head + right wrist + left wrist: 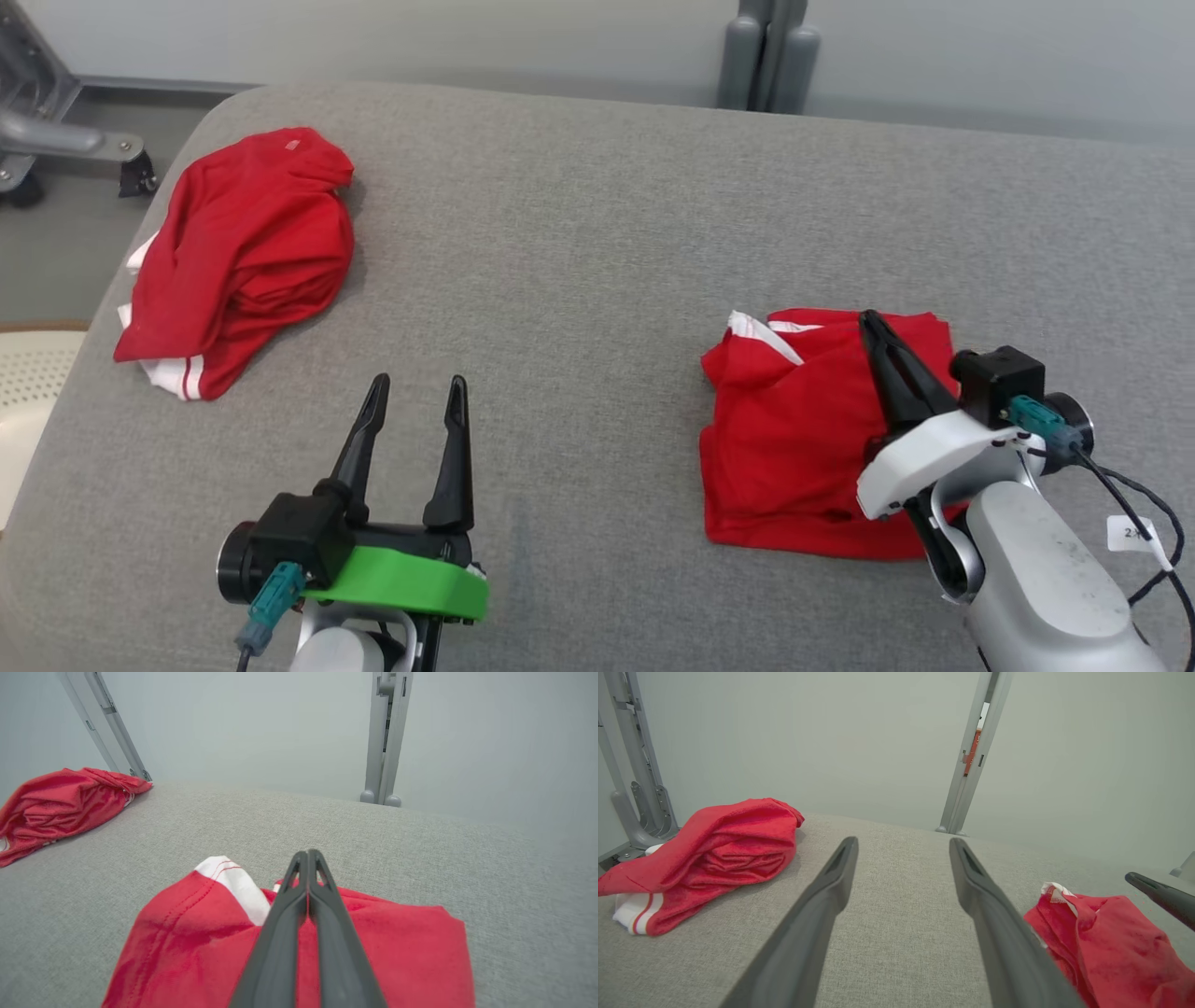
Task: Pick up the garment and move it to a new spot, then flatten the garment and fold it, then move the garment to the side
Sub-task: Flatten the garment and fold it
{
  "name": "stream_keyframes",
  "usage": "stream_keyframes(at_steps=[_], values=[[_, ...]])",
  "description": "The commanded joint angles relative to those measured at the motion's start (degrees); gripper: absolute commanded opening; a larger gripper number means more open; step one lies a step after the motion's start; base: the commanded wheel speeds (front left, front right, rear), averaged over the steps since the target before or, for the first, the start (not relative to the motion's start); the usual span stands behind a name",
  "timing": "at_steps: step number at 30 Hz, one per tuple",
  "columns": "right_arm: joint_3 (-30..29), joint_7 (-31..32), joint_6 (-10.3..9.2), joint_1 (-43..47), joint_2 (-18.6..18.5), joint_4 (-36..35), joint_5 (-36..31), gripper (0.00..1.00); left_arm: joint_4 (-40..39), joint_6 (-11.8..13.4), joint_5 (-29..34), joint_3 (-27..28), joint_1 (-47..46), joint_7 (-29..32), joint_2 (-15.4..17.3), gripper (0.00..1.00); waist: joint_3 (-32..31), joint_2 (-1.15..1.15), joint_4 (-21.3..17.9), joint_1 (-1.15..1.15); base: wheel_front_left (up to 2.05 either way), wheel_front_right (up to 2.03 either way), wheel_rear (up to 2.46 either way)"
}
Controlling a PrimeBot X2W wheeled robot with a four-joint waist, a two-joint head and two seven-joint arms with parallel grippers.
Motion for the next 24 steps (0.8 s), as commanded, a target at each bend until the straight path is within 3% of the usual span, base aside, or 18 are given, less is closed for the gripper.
stream_keyframes(at_steps=[1,6,7,8,9,24], values=[[-0.74,-0.02,-0.07,1.51,-0.53,-1.45,0.28,0.00,0.01,-0.18,0.22,0.22,0.80,-0.03,0.15,1.00,-2.48,0.00,-3.52,0.00,0.00,0.00,0.00],[-2.74,-0.02,-0.07,4.82,-0.95,-6.63,-0.13,0.00,0.27,-0.24,1.14,0.91,1.84,-0.03,0.15,1.00,-3.51,0.00,-6.85,0.00,0.00,0.00,0.00],[-3.08,-0.02,-0.07,5.44,-1.13,-7.83,-0.91,0.05,0.17,-0.21,1.83,1.07,1.97,-0.03,0.15,1.00,-3.60,0.00,-7.51,0.00,0.00,0.00,0.00],[-3.64,-0.02,-0.07,5.97,-1.06,-8.91,-1.34,0.39,0.16,-0.05,2.46,1.22,2.13,-0.03,0.15,1.00,-3.71,0.00,-8.05,0.00,0.00,0.00,0.00],[-4.44,-0.02,-0.07,6.80,-0.78,-9.88,-1.66,1.00,0.14,0.17,2.90,1.34,2.41,-0.03,0.15,1.00,-3.84,0.00,-8.63,0.00,0.00,0.00,0.00],[-9.68,-0.02,-0.07,15.98,2.28,-16.30,-3.95,1.00,-0.42,1.78,4.65,2.57,5.77,-0.03,0.15,1.00,-6.49,0.00,-11.53,0.00,0.00,0.00,0.00]])
